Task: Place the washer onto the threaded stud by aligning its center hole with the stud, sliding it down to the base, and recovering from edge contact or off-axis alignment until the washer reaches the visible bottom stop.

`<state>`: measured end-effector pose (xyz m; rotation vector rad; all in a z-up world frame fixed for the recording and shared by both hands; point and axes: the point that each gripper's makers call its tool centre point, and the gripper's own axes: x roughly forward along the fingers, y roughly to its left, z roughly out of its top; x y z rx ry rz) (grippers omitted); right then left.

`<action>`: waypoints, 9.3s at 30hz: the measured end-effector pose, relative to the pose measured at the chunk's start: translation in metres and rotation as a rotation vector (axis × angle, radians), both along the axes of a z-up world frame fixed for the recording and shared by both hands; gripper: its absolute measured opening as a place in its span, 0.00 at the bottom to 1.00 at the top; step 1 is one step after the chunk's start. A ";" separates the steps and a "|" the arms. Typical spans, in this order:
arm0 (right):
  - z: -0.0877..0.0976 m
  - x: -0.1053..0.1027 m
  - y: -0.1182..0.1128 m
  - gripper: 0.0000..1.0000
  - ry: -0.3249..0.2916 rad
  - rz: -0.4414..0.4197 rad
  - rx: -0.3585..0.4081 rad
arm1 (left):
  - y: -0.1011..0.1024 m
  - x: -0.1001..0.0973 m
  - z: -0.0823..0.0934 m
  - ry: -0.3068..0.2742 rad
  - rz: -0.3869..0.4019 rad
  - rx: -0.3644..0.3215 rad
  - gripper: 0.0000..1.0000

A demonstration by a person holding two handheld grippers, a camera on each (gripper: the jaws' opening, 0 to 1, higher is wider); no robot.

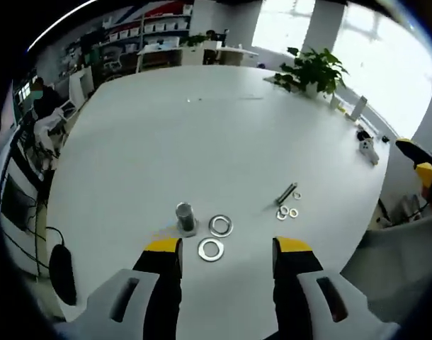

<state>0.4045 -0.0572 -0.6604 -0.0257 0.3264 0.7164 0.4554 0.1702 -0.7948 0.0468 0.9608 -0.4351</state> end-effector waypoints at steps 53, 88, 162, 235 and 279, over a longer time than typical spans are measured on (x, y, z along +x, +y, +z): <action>-0.007 0.003 -0.006 0.42 0.005 -0.020 -0.025 | 0.004 0.009 -0.069 0.168 -0.189 0.205 0.40; -0.008 0.003 -0.006 0.41 0.006 -0.020 -0.023 | -0.021 -0.012 -0.072 0.228 -0.410 0.334 0.33; -0.003 0.004 -0.010 0.41 -0.005 -0.040 -0.011 | -0.024 -0.021 -0.072 0.235 -0.516 0.357 0.28; -0.009 0.004 -0.010 0.41 0.020 -0.035 -0.019 | -0.022 -0.026 -0.067 0.201 -0.633 0.421 0.19; -0.010 0.005 -0.012 0.42 0.025 -0.044 -0.015 | 0.004 0.029 0.000 0.049 -0.622 0.474 0.19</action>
